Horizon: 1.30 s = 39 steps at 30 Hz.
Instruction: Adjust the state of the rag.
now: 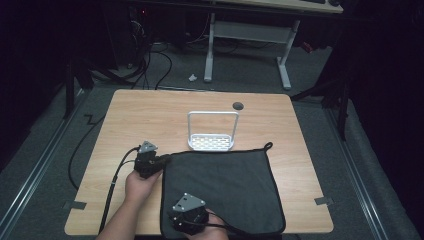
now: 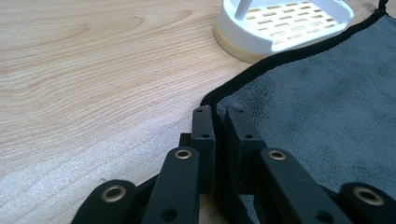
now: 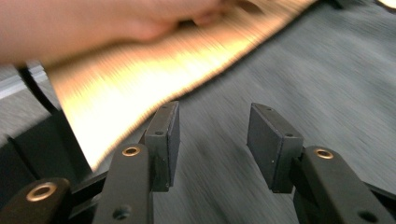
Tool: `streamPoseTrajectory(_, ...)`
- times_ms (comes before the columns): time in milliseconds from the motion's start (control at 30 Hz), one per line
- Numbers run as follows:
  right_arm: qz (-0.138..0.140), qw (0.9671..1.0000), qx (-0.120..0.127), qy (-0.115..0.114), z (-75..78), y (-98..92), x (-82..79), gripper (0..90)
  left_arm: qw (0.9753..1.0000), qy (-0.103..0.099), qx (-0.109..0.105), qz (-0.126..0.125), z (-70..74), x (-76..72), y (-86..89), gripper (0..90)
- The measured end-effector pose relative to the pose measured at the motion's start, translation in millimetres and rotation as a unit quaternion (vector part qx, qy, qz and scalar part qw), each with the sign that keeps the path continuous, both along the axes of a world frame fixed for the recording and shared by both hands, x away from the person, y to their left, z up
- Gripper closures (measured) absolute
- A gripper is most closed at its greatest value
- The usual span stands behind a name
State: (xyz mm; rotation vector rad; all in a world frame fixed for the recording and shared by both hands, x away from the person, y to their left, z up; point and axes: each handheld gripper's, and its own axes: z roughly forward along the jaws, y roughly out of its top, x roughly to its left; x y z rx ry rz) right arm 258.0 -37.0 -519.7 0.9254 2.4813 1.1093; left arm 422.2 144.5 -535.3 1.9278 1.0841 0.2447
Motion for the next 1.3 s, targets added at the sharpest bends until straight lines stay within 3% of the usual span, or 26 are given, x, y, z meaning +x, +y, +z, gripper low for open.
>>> streamPoseTrajectory(100,0.004,1.0000,-0.004,0.002,0.5,14.8,7.2,52.6,1.0000,0.000,-0.002,-0.001,-0.1,0.0,0.1,82.2)
streamPoseTrajectory(167,0.004,0.9999,0.004,0.014,0.1,21.5,14.3,49.8,1.0000,-0.001,-0.003,-0.002,-0.1,-0.1,0.2,82.2)
streamPoseTrajectory(267,0.000,0.9997,-0.006,0.023,-2.6,31.2,23.1,45.8,1.0000,0.004,-0.004,0.000,-0.3,0.8,1.0,82.2)
streamPoseTrajectory(500,0.008,0.9991,-0.036,0.019,-7.3,34.4,19.0,44.3,0.9999,0.006,-0.008,-0.001,-0.4,1.0,1.4,82.2)
streamPoseTrajectory(600,0.009,0.9987,-0.051,0.005,-7.7,33.7,16.0,48.0,1.0000,0.005,-0.005,-0.001,-0.3,0.9,1.3,82.2)
streamPoseTrajectory(667,0.005,0.9987,-0.050,0.002,-7.3,31.6,16.6,57.8,1.0000,0.006,-0.007,-0.002,-0.4,1.0,1.4,82.2)
streamPoseTrajectory(733,0.005,0.9987,-0.050,-0.001,-7.5,30.5,17.1,60.1,0.9999,0.006,-0.008,-0.001,-0.5,1.1,1.5,82.2)
streamPoseTrajectory(767,0.006,0.9986,-0.052,-0.004,-7.1,28.9,17.5,67.4,0.9999,0.007,-0.009,-0.002,-0.4,1.1,1.7,82.2)
streamPoseTrajectory(967,0.016,0.9980,-0.062,-0.005,-5.0,25.8,22.3,81.0,0.9999,0.009,-0.013,-0.001,-0.9,2.0,2.0,82.3)
streamPoseTrajectory(1100,0.017,0.9983,-0.054,-0.013,-1.5,23.6,22.5,81.9,0.9993,0.023,-0.030,0.005,-1.6,5.3,5.4,82.7)
streamPoseTrajectory(1233,0.012,0.9990,-0.037,-0.024,5.9,19.7,20.4,82.0,0.9990,0.022,-0.037,0.011,0.3,5.5,6.4,83.4)
streamPoseTrajectory(1300,0.010,0.9992,-0.024,-0.031,11.1,16.3,19.5,82.0,0.9976,0.028,-0.062,0.015,1.9,5.7,8.0,83.7)
